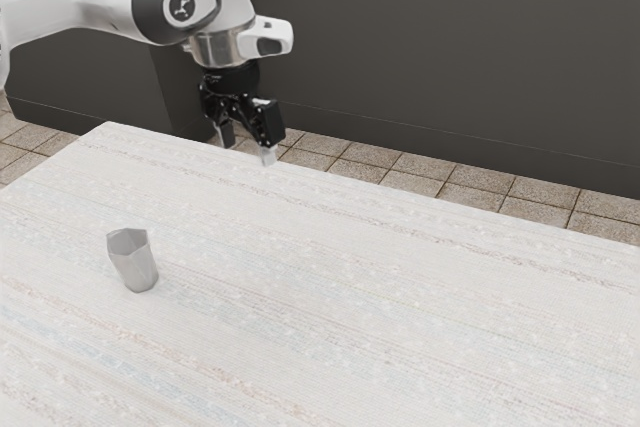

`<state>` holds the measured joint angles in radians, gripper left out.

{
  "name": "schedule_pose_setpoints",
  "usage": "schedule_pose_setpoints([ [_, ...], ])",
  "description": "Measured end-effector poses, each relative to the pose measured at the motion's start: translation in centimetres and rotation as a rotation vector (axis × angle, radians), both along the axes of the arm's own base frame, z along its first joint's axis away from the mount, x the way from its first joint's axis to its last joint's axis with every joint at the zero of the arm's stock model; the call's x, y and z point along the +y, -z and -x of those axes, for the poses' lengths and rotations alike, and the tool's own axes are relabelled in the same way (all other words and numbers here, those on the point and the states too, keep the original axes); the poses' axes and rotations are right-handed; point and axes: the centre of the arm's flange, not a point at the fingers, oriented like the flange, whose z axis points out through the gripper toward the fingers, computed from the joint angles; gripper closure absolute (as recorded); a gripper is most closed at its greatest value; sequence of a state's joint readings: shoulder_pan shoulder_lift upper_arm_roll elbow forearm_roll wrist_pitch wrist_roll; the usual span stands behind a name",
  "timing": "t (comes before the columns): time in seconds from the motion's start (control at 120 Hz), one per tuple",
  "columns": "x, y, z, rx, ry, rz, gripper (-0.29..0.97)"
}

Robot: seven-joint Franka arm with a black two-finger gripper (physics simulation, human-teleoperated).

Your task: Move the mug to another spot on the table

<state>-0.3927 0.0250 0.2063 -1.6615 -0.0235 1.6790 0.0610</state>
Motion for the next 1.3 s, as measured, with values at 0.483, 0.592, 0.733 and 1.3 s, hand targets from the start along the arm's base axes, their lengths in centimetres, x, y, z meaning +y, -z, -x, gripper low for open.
schedule_pose_setpoints([
  [0.483,20.3,6.8,-2.6,0.110,-0.616,-0.025,0.00],
  [0.592,22.9,10.0,-3.0,0.162,-0.781,-0.042,0.00],
  [0.733,28.9,14.5,-1.0,0.218,-1.003,-0.041,0.00],
  [1.3,38.6,22.8,3.5,0.275,-1.495,0.073,0.00],
])
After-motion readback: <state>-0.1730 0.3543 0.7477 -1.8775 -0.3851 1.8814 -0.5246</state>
